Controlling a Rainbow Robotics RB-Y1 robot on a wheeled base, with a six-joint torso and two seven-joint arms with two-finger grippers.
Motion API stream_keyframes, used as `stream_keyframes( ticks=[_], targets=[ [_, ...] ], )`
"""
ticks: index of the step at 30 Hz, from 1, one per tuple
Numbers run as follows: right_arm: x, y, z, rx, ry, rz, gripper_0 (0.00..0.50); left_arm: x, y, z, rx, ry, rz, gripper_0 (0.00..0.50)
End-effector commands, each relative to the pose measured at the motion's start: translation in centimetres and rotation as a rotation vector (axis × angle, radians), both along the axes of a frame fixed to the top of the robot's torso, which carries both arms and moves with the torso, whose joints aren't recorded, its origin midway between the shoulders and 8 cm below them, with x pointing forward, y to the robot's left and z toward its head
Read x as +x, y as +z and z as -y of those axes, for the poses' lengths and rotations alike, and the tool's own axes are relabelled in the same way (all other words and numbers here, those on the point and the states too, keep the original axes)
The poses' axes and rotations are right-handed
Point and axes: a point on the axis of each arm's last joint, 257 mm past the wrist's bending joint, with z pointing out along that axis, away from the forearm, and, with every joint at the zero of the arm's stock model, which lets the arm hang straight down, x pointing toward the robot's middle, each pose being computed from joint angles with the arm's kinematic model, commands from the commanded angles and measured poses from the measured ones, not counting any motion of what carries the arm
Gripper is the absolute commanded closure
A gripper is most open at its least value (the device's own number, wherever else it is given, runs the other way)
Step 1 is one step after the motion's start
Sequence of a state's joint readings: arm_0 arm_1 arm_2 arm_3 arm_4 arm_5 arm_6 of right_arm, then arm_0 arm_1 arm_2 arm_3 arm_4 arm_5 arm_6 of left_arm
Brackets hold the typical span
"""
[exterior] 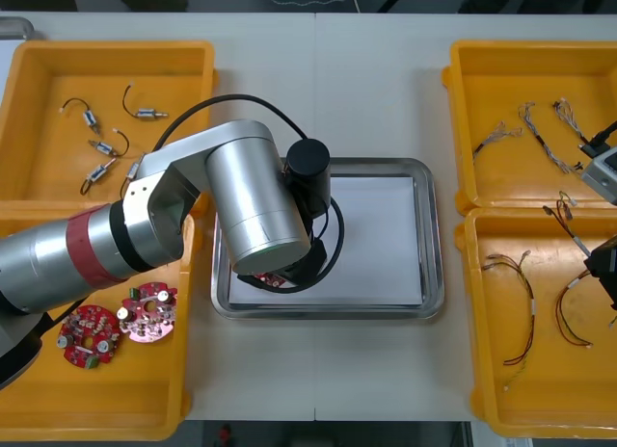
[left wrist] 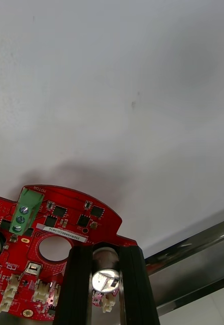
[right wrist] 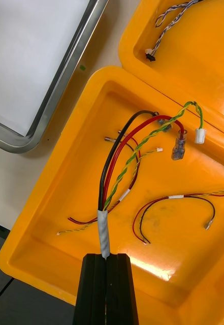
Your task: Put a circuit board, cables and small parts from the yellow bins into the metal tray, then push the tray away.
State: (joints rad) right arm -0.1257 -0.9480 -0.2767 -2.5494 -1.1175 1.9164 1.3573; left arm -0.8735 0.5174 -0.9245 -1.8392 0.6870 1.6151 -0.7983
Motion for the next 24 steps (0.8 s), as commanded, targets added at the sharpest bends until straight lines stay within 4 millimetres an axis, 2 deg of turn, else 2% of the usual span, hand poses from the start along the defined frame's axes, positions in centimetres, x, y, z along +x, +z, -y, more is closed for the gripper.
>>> stream_keyframes(
  ticks=[1, 11, 13, 15, 17, 19, 20, 22, 24],
  targets=[
    [0.3, 0.5, 0.2, -0.04, 0.035, 0.018, 0.5, 0.4, -0.1, 0.6, -0.005, -0.016, 0.033, 0.5],
    [0.2, 0.5, 0.1, -0.043, 0.045, 0.019, 0.5, 0.3, -0.7, -0.3, 0.009, -0.011, 0.023, 0.488],
    [0.3, 0.6, 0.1, -0.046, 0.046, 0.021, 0.5, 0.4, -0.9, -0.6, 0.018, -0.009, 0.025, 0.436],
    [0.2, 0.5, 0.1, -0.046, 0.047, 0.019, 0.5, 0.4, -1.1, -1.0, 0.03, -0.009, 0.028, 0.35],
    [0.2, 0.6, 0.1, -0.047, 0.048, 0.02, 0.5, 0.3, -1.3, -1.2, 0.034, -0.008, 0.027, 0.204],
    [0.2, 0.5, 0.1, -0.045, 0.049, 0.019, 0.5, 0.4, -1.2, -1.3, 0.035, -0.005, 0.031, 0.111],
    [0.3, 0.6, 0.1, -0.047, 0.049, 0.02, 0.5, 0.4, -1.3, -1.2, 0.034, -0.006, 0.033, 0.036],
    [0.2, 0.5, 0.0, -0.044, 0.051, 0.018, 0.5, 0.5, -1.2, -1.2, 0.031, -0.005, 0.037, 0.0],
    [0.2, 0.6, 0.1, -0.045, 0.05, 0.018, 0.5, 0.5, -1.2, -1.1, 0.027, -0.003, 0.037, 0.0]
  ],
)
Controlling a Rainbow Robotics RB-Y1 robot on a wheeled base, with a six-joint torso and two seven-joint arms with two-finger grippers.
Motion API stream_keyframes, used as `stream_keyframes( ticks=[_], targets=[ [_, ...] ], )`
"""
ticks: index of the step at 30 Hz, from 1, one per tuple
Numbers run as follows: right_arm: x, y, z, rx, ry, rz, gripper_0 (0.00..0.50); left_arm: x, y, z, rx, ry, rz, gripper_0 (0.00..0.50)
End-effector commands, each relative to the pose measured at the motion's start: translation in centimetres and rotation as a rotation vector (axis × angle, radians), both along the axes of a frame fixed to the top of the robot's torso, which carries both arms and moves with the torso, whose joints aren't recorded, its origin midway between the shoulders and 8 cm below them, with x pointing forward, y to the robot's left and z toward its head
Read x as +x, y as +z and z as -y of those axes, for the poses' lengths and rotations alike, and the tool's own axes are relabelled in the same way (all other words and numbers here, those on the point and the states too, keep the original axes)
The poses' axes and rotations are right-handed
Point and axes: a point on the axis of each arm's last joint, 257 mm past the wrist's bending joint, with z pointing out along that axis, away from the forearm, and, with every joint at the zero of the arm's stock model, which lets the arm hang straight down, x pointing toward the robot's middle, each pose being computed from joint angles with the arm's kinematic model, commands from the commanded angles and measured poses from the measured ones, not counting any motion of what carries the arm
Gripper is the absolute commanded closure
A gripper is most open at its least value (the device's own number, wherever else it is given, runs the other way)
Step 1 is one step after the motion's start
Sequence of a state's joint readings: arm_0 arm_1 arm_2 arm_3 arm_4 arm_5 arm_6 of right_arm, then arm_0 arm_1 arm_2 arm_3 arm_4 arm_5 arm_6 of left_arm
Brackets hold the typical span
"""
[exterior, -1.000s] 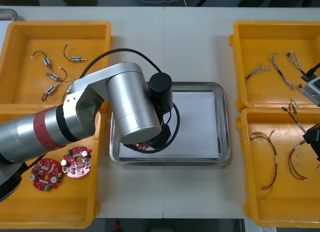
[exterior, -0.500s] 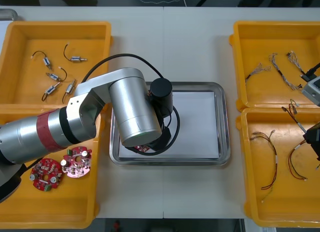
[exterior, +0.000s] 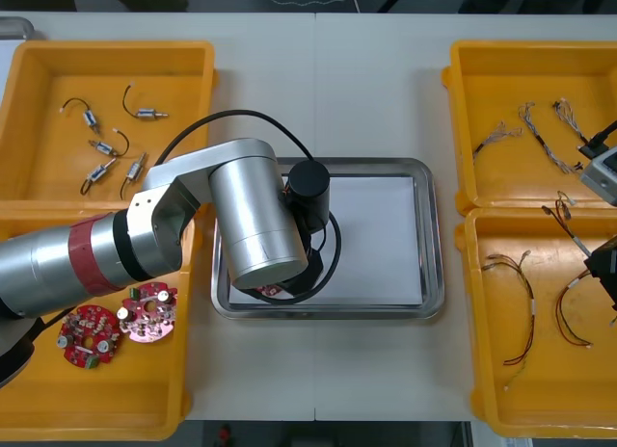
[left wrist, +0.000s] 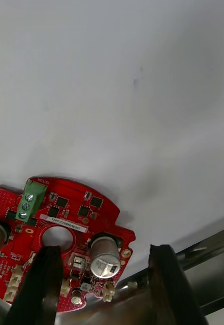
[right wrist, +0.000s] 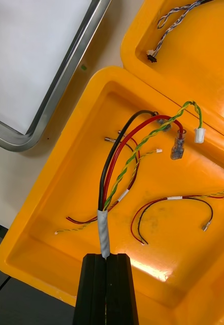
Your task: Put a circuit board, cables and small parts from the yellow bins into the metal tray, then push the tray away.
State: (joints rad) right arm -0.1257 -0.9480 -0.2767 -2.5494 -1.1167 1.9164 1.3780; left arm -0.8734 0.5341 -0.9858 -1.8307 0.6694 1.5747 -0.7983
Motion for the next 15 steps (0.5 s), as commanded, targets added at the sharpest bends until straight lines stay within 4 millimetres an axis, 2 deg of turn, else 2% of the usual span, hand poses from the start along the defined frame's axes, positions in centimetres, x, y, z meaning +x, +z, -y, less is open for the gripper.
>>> stream_keyframes(
  ticks=[1, 7, 11, 15],
  targets=[
    [0.2, 0.5, 0.1, -0.035, 0.032, 0.017, 0.5, 0.8, 0.5, -0.5, -0.005, 0.021, 0.032, 0.0],
    [0.3, 0.7, 0.0, -0.036, 0.041, 0.02, 0.5, 1.2, 1.5, -0.2, -0.037, 0.038, 0.038, 0.0],
    [0.4, 1.1, -0.5, -0.035, 0.067, 0.03, 0.5, 1.7, 3.1, 0.1, -0.075, 0.056, 0.047, 0.0],
    [0.6, 1.5, -1.8, -0.039, 0.117, 0.034, 0.5, 2.4, 6.1, -0.4, -0.104, 0.096, 0.068, 0.0]
  ],
)
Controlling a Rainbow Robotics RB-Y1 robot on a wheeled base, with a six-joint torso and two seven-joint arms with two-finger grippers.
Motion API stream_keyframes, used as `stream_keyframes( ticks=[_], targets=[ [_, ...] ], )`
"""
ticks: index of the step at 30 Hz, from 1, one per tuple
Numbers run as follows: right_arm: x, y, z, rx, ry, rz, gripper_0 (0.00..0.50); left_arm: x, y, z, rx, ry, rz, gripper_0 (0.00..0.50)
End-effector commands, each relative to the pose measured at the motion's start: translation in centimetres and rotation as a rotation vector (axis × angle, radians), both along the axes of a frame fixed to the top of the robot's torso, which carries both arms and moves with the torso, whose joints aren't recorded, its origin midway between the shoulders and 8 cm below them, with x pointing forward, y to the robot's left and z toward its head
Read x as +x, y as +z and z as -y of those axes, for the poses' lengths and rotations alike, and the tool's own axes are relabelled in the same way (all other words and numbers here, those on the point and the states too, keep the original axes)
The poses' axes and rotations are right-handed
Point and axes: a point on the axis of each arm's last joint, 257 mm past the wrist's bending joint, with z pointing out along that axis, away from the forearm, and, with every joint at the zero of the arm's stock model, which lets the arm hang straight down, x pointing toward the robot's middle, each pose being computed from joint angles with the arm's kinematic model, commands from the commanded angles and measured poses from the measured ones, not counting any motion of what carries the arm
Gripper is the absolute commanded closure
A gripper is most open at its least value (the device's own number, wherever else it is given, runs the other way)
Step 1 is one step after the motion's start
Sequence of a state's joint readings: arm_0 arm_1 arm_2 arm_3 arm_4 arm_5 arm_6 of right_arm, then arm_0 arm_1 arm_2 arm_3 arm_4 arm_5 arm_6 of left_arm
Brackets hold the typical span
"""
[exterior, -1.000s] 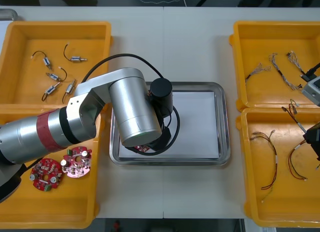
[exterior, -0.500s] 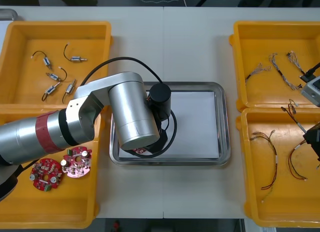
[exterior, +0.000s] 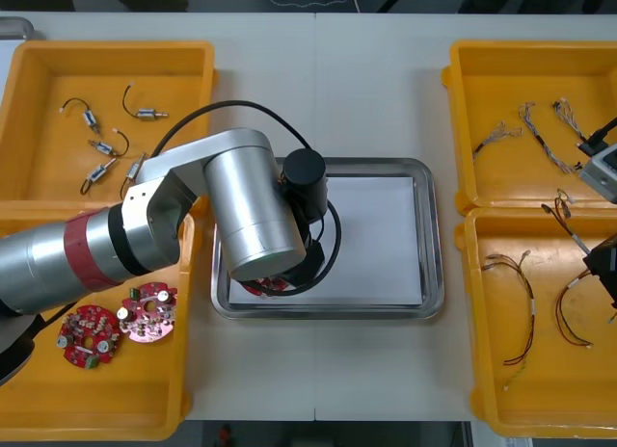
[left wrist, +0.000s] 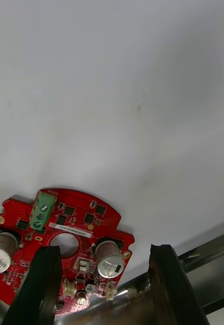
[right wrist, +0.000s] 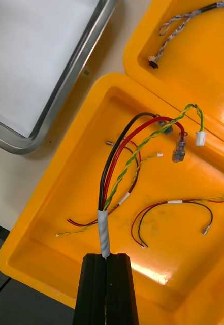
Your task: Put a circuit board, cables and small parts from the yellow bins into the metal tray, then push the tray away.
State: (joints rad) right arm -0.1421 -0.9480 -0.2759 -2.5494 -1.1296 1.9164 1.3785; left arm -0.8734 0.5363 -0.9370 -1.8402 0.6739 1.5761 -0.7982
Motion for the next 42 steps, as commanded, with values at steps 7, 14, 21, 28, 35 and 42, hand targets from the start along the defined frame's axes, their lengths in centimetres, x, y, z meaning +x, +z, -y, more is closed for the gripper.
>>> stream_keyframes(
  ticks=[7, 14, 21, 28, 35, 42],
  targets=[
    [0.9, 1.1, -4.2, -0.074, 0.213, 0.028, 0.5, 2.2, 8.7, -2.9, -0.099, 0.15, 0.053, 0.0],
    [0.9, 0.5, -7.8, -0.142, 0.367, 0.015, 0.5, 3.0, 12.5, -7.6, -0.072, 0.249, 0.083, 0.0],
    [1.1, -0.4, -11.5, -0.177, 0.494, 0.01, 0.5, 4.8, 16.7, -11.2, -0.132, 0.363, 0.135, 0.0],
    [1.6, -1.2, -16.2, -0.169, 0.608, 0.019, 0.5, 6.6, 19.3, -15.5, -0.179, 0.482, 0.157, 0.0],
    [2.9, -2.1, -18.7, -0.262, 0.764, 0.046, 0.5, 8.5, 20.5, -21.8, -0.171, 0.645, 0.175, 0.0],
    [4.1, -4.1, -19.8, -0.346, 0.882, 0.056, 0.5, 9.1, 20.1, -28.3, -0.136, 0.813, 0.147, 0.0]
  ],
)
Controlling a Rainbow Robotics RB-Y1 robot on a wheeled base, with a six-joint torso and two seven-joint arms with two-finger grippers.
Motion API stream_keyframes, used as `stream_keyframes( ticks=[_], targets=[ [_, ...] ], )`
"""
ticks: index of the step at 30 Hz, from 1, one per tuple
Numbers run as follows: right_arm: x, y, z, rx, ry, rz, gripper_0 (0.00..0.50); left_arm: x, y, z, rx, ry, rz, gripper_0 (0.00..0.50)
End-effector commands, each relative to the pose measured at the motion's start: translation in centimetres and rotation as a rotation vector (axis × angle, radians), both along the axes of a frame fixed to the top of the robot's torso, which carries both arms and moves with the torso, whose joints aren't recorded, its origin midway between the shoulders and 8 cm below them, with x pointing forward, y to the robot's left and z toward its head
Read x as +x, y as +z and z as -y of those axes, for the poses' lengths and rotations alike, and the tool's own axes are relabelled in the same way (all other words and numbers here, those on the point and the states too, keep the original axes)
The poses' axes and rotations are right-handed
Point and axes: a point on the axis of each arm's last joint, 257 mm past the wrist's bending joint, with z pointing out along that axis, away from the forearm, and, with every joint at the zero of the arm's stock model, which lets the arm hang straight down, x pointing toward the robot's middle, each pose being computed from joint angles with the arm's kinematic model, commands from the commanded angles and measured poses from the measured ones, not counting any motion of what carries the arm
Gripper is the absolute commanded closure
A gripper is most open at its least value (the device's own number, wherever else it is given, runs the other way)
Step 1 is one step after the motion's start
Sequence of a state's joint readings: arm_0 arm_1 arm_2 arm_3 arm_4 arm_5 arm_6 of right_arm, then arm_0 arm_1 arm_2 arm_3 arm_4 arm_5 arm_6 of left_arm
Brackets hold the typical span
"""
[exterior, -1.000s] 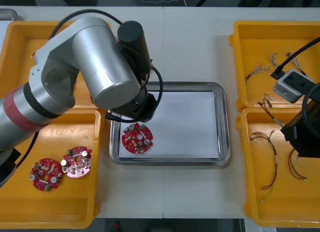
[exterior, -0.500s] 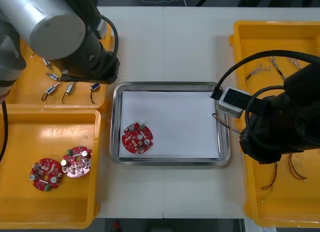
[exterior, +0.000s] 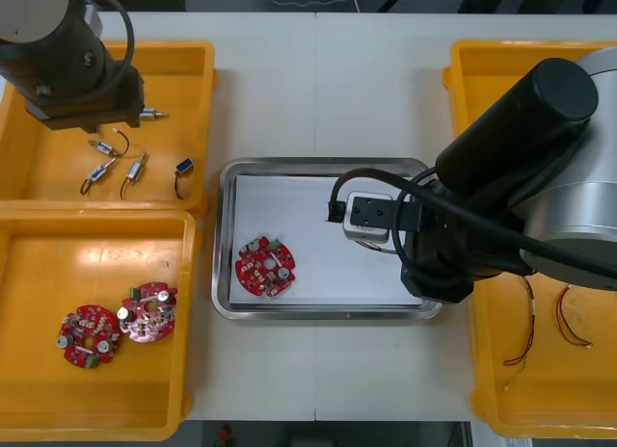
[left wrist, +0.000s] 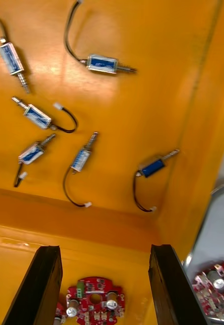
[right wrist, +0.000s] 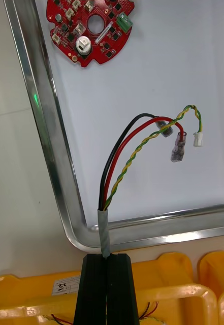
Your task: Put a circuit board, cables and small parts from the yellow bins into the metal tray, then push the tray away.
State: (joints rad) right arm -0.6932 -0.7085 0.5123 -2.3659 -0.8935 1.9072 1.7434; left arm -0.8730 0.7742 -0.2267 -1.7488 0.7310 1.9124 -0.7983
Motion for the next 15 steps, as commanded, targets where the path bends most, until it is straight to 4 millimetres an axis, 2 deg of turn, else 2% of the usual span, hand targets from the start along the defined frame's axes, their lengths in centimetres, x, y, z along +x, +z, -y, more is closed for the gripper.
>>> stream_keyframes(
  ticks=[1, 3, 4, 6, 15],
  targets=[
    [0.8, -0.5, -1.9, -0.044, 0.12, 0.047, 0.5, 0.7, 2.3, -5.9, 0.022, 0.15, 0.027, 0.0],
    [1.2, -1.3, -2.3, -0.05, 0.133, 0.047, 0.5, 1.4, 2.2, -7.2, 0.016, 0.18, 0.034, 0.0],
    [1.2, -1.3, -2.3, -0.05, 0.133, 0.047, 0.5, 1.4, 2.2, -7.2, 0.016, 0.18, 0.034, 0.0],
    [1.5, -2.6, -3.0, -0.045, 0.142, 0.034, 0.5, 2.9, 2.2, -8.2, -0.003, 0.198, 0.072, 0.0],
    [2.4, -6.7, -3.5, -0.077, 0.156, 0.003, 0.5, 6.5, 1.9, -10.1, -0.072, 0.234, 0.134, 0.0]
  ],
)
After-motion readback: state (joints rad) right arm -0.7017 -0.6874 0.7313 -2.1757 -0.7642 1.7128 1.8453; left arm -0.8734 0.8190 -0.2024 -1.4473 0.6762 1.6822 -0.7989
